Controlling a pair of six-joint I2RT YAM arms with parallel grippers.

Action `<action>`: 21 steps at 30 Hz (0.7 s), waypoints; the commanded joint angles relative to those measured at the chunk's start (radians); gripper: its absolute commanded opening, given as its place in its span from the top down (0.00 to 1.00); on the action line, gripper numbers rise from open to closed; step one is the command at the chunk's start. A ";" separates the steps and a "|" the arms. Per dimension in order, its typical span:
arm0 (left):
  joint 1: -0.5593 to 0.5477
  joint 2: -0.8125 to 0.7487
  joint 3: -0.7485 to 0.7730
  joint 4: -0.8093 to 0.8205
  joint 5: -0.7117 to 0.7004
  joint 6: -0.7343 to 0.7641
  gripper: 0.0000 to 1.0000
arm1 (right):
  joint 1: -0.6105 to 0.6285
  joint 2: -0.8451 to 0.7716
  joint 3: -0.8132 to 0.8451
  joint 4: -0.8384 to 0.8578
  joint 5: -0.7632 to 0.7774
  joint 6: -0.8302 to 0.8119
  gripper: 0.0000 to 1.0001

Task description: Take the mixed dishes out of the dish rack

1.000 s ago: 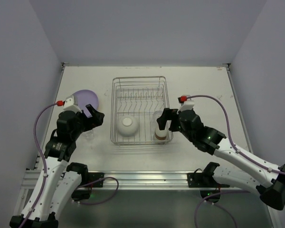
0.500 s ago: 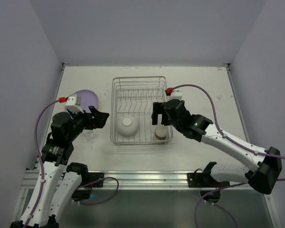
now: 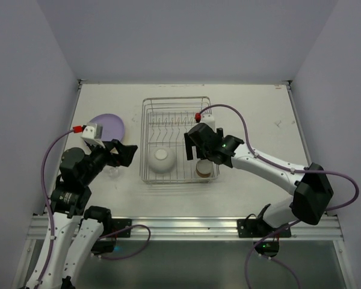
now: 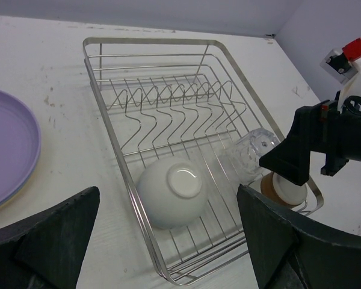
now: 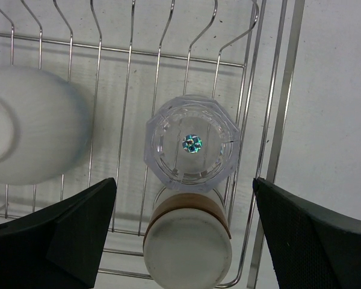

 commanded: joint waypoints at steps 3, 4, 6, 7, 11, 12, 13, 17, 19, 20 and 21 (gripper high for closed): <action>0.004 -0.004 -0.007 0.044 0.051 0.037 0.00 | 0.007 0.028 0.057 0.000 0.032 0.002 0.01; 0.004 0.001 -0.004 0.042 0.058 0.037 0.00 | 0.007 0.031 0.058 0.003 0.033 0.002 0.01; 0.004 0.018 0.001 0.032 0.050 0.036 0.00 | 0.007 0.045 0.060 0.004 0.030 0.004 0.01; 0.004 0.024 0.007 0.027 0.048 0.036 0.00 | 0.007 0.048 0.061 0.007 0.030 0.004 0.01; 0.004 0.033 0.016 0.010 0.012 0.031 0.00 | 0.007 0.066 0.064 0.015 0.033 0.002 0.01; 0.004 0.031 0.016 0.007 0.001 0.030 0.00 | 0.007 0.069 0.066 0.017 0.035 0.004 0.01; 0.004 0.031 0.018 0.006 -0.005 0.028 0.00 | 0.007 0.075 0.069 0.017 0.044 0.005 0.01; 0.004 0.027 0.019 0.003 -0.031 0.022 0.00 | 0.004 0.089 0.075 0.030 0.046 0.002 0.02; 0.004 0.028 0.015 0.003 -0.036 0.019 0.00 | 0.004 0.098 0.086 0.030 0.047 -0.001 0.03; 0.002 0.033 0.013 0.004 -0.031 0.016 0.00 | -0.001 0.107 0.089 0.030 0.046 -0.003 0.04; -0.001 0.051 0.013 0.003 -0.027 0.016 0.00 | -0.002 0.112 0.091 0.030 0.046 -0.004 0.05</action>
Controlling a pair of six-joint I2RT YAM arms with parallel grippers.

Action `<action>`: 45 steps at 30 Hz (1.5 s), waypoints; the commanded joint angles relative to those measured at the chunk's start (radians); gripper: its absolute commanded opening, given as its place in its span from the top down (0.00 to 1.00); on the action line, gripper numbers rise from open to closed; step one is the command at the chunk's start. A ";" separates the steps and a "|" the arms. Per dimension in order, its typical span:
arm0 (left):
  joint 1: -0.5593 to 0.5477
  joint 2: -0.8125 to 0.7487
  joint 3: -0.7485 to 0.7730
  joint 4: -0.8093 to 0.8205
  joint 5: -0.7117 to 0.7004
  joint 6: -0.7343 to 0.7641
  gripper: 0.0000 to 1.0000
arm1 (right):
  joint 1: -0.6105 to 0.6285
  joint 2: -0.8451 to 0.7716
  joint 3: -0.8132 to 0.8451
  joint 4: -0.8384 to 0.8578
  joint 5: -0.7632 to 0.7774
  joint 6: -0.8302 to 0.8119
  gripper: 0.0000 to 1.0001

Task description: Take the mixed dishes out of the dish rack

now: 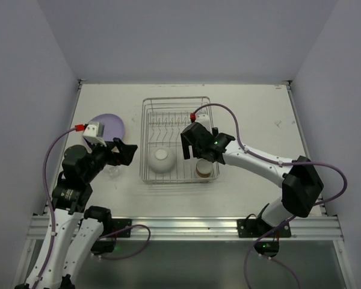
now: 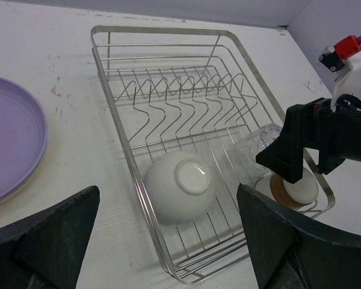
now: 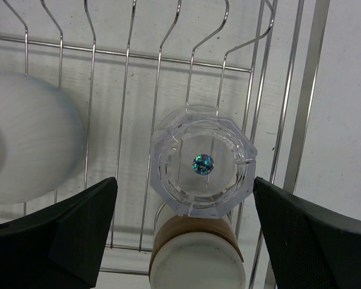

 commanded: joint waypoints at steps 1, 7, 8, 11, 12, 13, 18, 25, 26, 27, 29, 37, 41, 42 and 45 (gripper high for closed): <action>-0.005 0.028 0.022 0.010 -0.007 0.003 0.00 | -0.006 0.016 0.054 0.024 0.033 -0.005 0.05; -0.021 0.042 0.013 0.017 0.005 -0.001 0.00 | -0.026 0.036 0.051 0.027 0.028 -0.001 0.14; -0.022 0.045 0.011 0.019 0.011 -0.008 0.00 | -0.029 0.037 0.050 0.029 0.027 0.001 0.15; -0.022 0.042 -0.003 0.036 0.032 -0.002 0.00 | -0.040 0.042 0.046 0.033 0.016 0.005 0.18; -0.022 0.033 -0.004 0.037 0.040 0.007 0.00 | -0.042 0.043 0.046 0.038 0.015 0.005 0.19; -0.022 0.027 -0.003 0.036 0.045 0.019 0.00 | -0.046 0.045 0.044 0.039 0.013 0.007 0.19; -0.022 0.025 0.031 -0.010 -0.026 0.044 0.00 | -0.052 0.057 0.049 0.045 0.010 0.004 0.23; -0.022 0.028 0.025 -0.015 -0.044 0.027 0.06 | -0.057 0.065 0.041 0.059 -0.016 -0.007 0.42; -0.022 0.028 0.025 -0.013 -0.043 0.029 0.06 | -0.057 0.062 0.041 0.059 -0.018 -0.008 0.48; -0.022 0.024 0.023 -0.013 -0.047 0.029 0.04 | -0.057 0.060 0.041 0.062 -0.024 -0.014 0.53; -0.022 0.019 0.030 -0.033 -0.079 0.016 0.02 | -0.057 0.054 0.043 0.059 -0.021 -0.016 0.56; -0.022 -0.038 0.019 -0.024 -0.109 0.009 0.00 | -0.062 -0.042 0.083 0.053 -0.079 -0.028 0.75; -0.022 -0.006 0.033 -0.047 -0.141 0.003 0.05 | -0.078 -0.116 0.115 0.056 -0.175 -0.039 0.98; -0.022 -0.009 0.042 -0.055 -0.154 0.003 0.05 | -0.083 -0.131 0.118 0.059 -0.195 -0.041 1.00; -0.022 -0.041 0.010 0.002 -0.098 0.015 0.03 | -0.127 -0.196 0.126 0.067 -0.272 -0.041 1.00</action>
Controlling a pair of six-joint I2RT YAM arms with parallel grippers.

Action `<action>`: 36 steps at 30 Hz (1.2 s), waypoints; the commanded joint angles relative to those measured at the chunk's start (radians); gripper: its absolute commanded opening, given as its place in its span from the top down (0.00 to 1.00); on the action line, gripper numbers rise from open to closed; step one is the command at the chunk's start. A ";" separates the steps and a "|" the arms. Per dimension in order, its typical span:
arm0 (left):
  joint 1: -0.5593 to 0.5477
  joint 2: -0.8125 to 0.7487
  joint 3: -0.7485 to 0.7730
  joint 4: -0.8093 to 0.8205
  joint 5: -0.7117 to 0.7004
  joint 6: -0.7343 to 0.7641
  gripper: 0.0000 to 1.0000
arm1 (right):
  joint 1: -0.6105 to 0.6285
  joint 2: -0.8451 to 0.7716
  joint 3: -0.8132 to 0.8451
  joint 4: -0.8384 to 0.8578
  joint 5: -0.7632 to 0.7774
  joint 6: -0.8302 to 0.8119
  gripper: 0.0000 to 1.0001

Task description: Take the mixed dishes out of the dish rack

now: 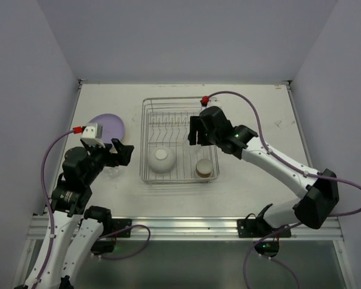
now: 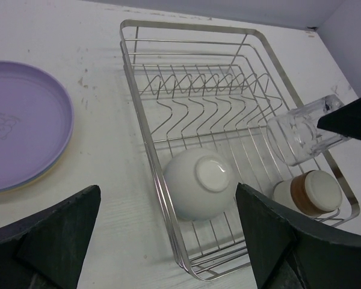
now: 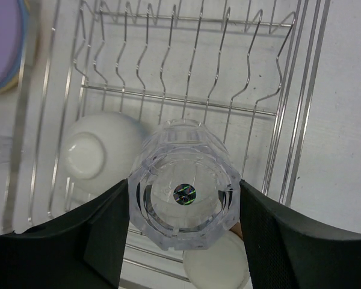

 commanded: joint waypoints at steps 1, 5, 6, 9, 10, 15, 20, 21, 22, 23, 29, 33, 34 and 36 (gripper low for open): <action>-0.003 -0.034 0.000 0.065 0.087 0.019 0.02 | -0.050 -0.126 0.059 0.043 -0.128 -0.015 1.00; -0.003 -0.023 0.006 0.076 0.144 0.029 0.00 | -0.104 -0.211 0.031 0.144 -0.354 0.005 1.00; -0.003 -0.019 0.015 0.062 0.143 0.023 0.00 | -0.118 -0.226 0.011 0.170 -0.394 0.008 1.00; -0.003 0.000 0.072 0.043 0.199 -0.010 0.00 | -0.133 -0.291 -0.064 0.294 -0.535 0.033 1.00; -0.003 0.001 0.084 0.049 0.272 -0.042 0.00 | -0.136 -0.306 -0.087 0.329 -0.565 0.042 1.00; -0.003 -0.012 0.055 0.280 0.564 -0.252 0.00 | -0.147 -0.418 -0.214 0.514 -0.688 0.094 1.00; -0.003 -0.065 -0.062 0.632 0.736 -0.587 0.00 | -0.146 -0.513 -0.271 0.607 -0.787 0.123 1.00; -0.003 -0.069 -0.084 0.743 0.756 -0.687 0.00 | -0.146 -0.536 -0.282 0.620 -0.803 0.123 1.00; -0.003 -0.072 -0.101 0.793 0.762 -0.729 0.00 | -0.146 -0.550 -0.288 0.630 -0.829 0.128 1.00; -0.003 -0.071 -0.133 0.840 0.770 -0.770 0.00 | -0.146 -0.562 -0.296 0.661 -0.844 0.128 1.00; -0.003 -0.066 -0.178 0.983 0.782 -0.875 0.01 | -0.146 -0.602 -0.331 0.744 -0.902 0.148 1.00; -0.003 -0.069 -0.207 1.077 0.769 -0.953 0.01 | -0.146 -0.582 -0.336 0.770 -0.932 0.163 1.00; -0.003 -0.066 -0.219 1.092 0.766 -0.965 0.01 | -0.146 -0.578 -0.334 0.775 -0.941 0.168 1.00; -0.005 -0.060 -0.228 1.123 0.756 -0.984 0.02 | -0.141 -0.567 -0.336 0.801 -0.956 0.172 1.00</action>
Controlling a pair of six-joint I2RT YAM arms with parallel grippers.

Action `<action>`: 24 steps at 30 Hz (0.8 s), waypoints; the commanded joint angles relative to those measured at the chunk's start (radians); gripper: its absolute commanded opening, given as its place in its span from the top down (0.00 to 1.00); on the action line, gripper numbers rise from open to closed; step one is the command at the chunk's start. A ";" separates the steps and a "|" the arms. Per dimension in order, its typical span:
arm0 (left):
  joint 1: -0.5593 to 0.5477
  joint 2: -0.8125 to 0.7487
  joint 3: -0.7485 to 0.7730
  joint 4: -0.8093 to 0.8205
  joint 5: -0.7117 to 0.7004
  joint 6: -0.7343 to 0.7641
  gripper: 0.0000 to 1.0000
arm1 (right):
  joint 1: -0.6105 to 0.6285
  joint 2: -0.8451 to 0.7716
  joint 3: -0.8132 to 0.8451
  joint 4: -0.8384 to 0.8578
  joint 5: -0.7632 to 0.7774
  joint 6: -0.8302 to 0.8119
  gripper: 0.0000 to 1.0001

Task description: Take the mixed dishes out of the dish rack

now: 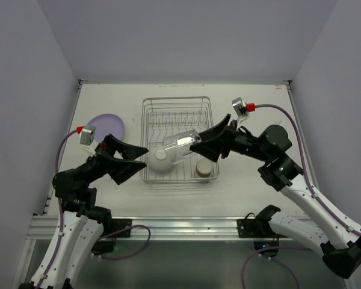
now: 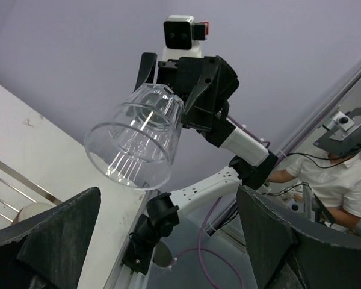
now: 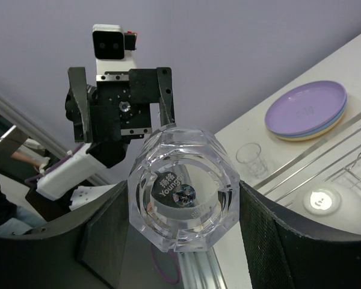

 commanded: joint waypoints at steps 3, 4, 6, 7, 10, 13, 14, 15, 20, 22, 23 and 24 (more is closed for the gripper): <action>-0.007 0.017 -0.035 0.162 0.003 -0.115 0.04 | 0.016 0.015 -0.005 0.114 -0.032 0.029 1.00; -0.010 0.023 -0.040 0.170 -0.002 -0.117 0.05 | 0.019 0.017 -0.005 0.116 -0.025 0.020 1.00; -0.014 0.030 -0.038 0.176 -0.011 -0.115 0.05 | 0.033 0.020 -0.008 0.117 -0.010 0.008 1.00; -0.019 0.033 -0.038 0.179 -0.014 -0.117 0.05 | 0.041 0.021 -0.008 0.119 0.004 0.005 1.00; -0.031 0.039 -0.046 0.180 -0.033 -0.111 0.05 | 0.064 0.032 -0.016 0.137 0.048 0.003 1.00; -0.051 0.042 -0.057 0.182 -0.062 -0.108 0.05 | 0.093 0.041 -0.036 0.183 0.094 0.002 1.00; -0.057 0.042 -0.058 0.182 -0.076 -0.103 0.05 | 0.101 0.046 -0.037 0.189 0.111 -0.003 1.00; -0.071 0.043 -0.060 0.182 -0.080 -0.098 0.05 | 0.110 0.053 -0.039 0.194 0.125 -0.015 1.00; -0.120 0.057 -0.060 0.182 -0.116 -0.080 0.06 | 0.173 0.099 -0.014 0.197 0.215 -0.051 1.00; -0.143 0.068 -0.058 0.184 -0.123 -0.074 0.06 | 0.188 0.132 0.003 0.198 0.217 -0.057 1.00; -0.149 0.071 -0.058 0.185 -0.131 -0.072 0.06 | 0.191 0.139 0.006 0.202 0.219 -0.058 1.00; -0.160 0.071 -0.060 0.184 -0.134 -0.072 0.06 | 0.194 0.145 0.007 0.208 0.220 -0.060 1.00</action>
